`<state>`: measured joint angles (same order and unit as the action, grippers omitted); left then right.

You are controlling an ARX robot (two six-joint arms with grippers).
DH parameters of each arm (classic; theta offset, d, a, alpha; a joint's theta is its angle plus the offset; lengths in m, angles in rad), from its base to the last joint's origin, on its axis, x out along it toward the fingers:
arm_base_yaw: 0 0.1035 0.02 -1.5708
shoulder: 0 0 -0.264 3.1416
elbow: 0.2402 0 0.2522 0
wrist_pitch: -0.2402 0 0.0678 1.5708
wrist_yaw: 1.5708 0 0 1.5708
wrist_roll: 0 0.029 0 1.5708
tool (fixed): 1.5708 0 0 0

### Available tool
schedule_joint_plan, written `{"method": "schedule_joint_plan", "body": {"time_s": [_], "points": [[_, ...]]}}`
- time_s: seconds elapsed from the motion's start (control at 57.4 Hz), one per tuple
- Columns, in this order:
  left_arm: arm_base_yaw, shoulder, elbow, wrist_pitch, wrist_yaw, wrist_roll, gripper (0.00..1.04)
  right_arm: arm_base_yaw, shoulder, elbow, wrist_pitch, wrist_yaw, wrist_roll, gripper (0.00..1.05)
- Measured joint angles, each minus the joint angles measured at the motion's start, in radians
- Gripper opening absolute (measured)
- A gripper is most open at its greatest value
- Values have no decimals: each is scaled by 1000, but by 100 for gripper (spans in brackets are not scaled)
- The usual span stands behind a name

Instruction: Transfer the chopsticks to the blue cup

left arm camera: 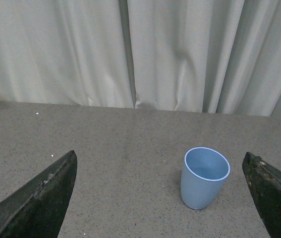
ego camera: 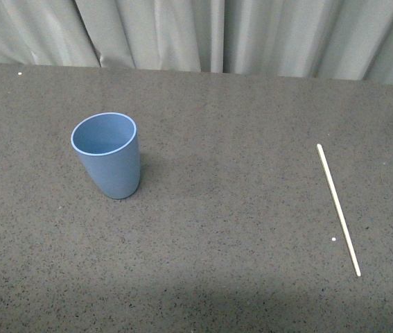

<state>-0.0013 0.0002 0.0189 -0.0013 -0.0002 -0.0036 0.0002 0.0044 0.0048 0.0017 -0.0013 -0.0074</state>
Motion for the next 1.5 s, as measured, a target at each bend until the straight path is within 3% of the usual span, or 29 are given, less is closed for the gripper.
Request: {"method": "schedule_joint_plan", "body": {"time_s": [1.045,1.097,1.149,1.254,1.498], "points": [[0,0,0,0,0,0,98,0,0,0,0,0,0,95],[0,0,0,0,0,0,98,13,26,21,-61,51,-57,95],[0,0,0,0,0,0,98,30,105,52,-121,87,-148,95],[0,0,0,0,0,0,98,25,313,79,-71,42,-252,95],[0,0,0,0,0,0,98,9,1071,268,148,-75,-201,95]]}}
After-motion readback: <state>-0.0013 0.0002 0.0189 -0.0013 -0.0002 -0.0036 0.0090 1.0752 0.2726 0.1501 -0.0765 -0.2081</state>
